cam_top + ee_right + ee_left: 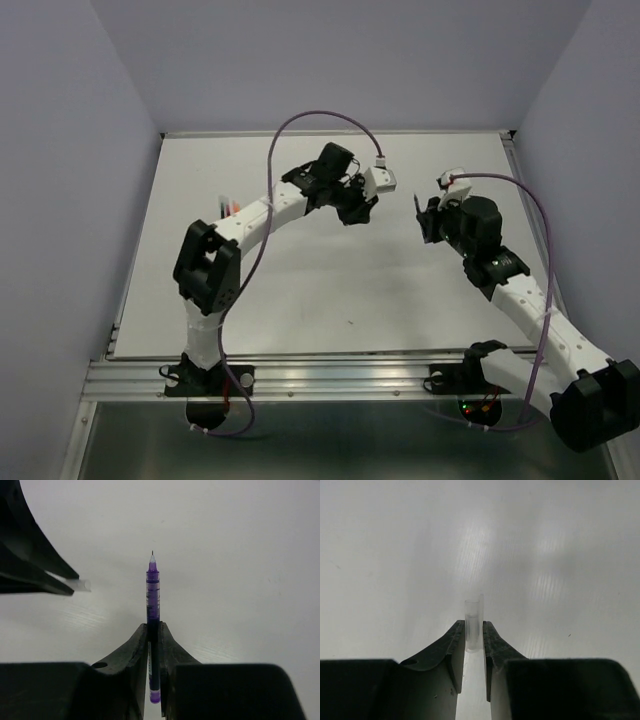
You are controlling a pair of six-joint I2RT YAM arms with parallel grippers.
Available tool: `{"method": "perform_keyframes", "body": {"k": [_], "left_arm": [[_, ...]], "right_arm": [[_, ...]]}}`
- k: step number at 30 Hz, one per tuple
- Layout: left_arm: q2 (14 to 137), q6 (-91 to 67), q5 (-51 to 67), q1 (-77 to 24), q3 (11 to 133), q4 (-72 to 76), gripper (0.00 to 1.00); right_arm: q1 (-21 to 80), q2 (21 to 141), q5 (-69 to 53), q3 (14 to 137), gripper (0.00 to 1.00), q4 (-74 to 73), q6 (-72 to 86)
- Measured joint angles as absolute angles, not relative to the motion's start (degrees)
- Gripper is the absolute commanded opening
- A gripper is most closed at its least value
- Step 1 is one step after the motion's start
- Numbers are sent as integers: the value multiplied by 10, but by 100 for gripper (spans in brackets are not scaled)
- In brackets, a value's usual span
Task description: Insert the pens into the pen caps
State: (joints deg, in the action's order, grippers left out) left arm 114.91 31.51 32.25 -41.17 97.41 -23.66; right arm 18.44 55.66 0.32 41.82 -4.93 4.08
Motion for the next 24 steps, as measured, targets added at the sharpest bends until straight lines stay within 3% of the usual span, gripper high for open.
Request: {"method": "perform_keyframes", "body": {"k": [6,12,19,24], "left_arm": [[962,229,342,-388,820,-121,0],[881,121,341,-395,706,-60,0],[824,37,348,-394,637,-76,0],[795,-6,377,-394,619,-86,0]], "right_arm": [[184,578,-173,430,6,-38,-142],[184,655,-278,555,6,-161,-436],[184,794,-311,788,6,-470,-795],[184,816,-296,814,2,-638,-973]]}}
